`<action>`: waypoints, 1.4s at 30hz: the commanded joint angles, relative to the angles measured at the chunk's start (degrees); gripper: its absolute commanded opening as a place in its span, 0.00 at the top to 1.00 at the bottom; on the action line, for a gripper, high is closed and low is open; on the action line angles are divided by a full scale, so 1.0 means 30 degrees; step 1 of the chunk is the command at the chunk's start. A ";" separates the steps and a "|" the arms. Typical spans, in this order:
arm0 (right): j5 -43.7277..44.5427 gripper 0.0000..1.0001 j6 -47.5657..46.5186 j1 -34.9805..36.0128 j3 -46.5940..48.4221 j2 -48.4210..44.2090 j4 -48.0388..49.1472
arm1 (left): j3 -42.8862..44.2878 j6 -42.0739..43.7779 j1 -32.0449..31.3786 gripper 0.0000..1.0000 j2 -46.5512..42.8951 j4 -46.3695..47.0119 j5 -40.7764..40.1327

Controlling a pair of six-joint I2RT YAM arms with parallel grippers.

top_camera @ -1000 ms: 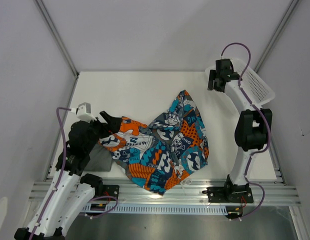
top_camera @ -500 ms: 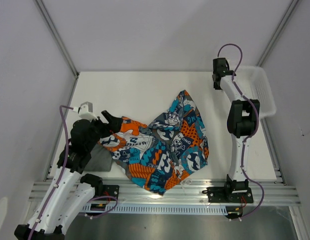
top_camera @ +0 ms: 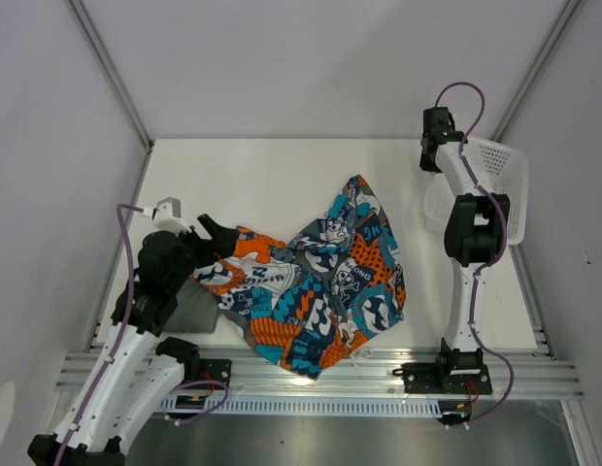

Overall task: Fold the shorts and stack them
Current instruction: Flatten the shorts out

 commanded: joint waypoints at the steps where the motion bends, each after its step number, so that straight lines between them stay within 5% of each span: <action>1: -0.1158 1.00 -0.1837 -0.0350 0.0165 0.0296 0.1484 | 0.0166 0.0288 -0.0031 0.05 -0.0169 0.0565 0.0482; 6: -0.2451 1.00 -0.6462 -0.0351 -0.2066 -0.0612 0.5876 | 0.0517 0.0375 -0.0060 0.05 0.0386 0.0449 0.1042; 14: -0.3617 1.00 -0.9925 -0.1253 -0.0959 0.1112 0.6358 | 0.1189 0.0434 -0.0061 0.05 0.1499 0.0332 0.1247; 16: -0.2836 0.82 -0.9930 -0.1347 0.0097 0.1814 0.5886 | 0.1307 0.0551 -0.0061 0.05 0.1822 0.0301 0.0985; 17: -0.2192 0.62 -0.9870 -0.1347 0.0535 0.1963 0.5625 | 0.1337 0.0523 -0.0032 0.05 0.1852 0.0331 0.0925; 18: -0.1924 0.30 -0.9840 -0.1318 0.1410 0.2052 0.4984 | 0.1424 0.0522 -0.0031 0.05 0.1910 0.0331 0.0809; 19: -0.1631 0.25 -0.9579 -0.1230 0.1708 0.1791 0.4717 | 0.1425 0.0493 -0.0031 0.05 0.1911 0.0360 0.0749; 25: -0.2506 0.27 -0.9374 -0.0211 0.0455 -0.2394 0.4365 | 0.1572 0.0405 -0.0090 0.05 0.1793 0.0243 0.0807; 29: -0.0906 0.25 -0.5634 0.1021 -0.1038 -0.5967 0.2930 | 0.1542 0.0522 -0.0119 0.05 0.2056 0.0155 0.1186; 34: -0.4667 0.27 0.0029 0.3101 -0.5455 -1.1036 0.0407 | 0.1279 0.0785 -0.0587 0.05 0.2467 0.0448 0.1774; 38: -0.5290 0.28 0.1554 0.7805 -1.3059 -1.5195 0.2362 | 0.1511 0.0874 -0.0910 0.05 0.3139 0.0098 0.1306; 42: -0.4501 0.28 0.2493 1.2676 -1.6477 -1.8333 0.2342 | 0.1805 0.0407 -0.0852 0.05 0.3580 -0.0137 0.0926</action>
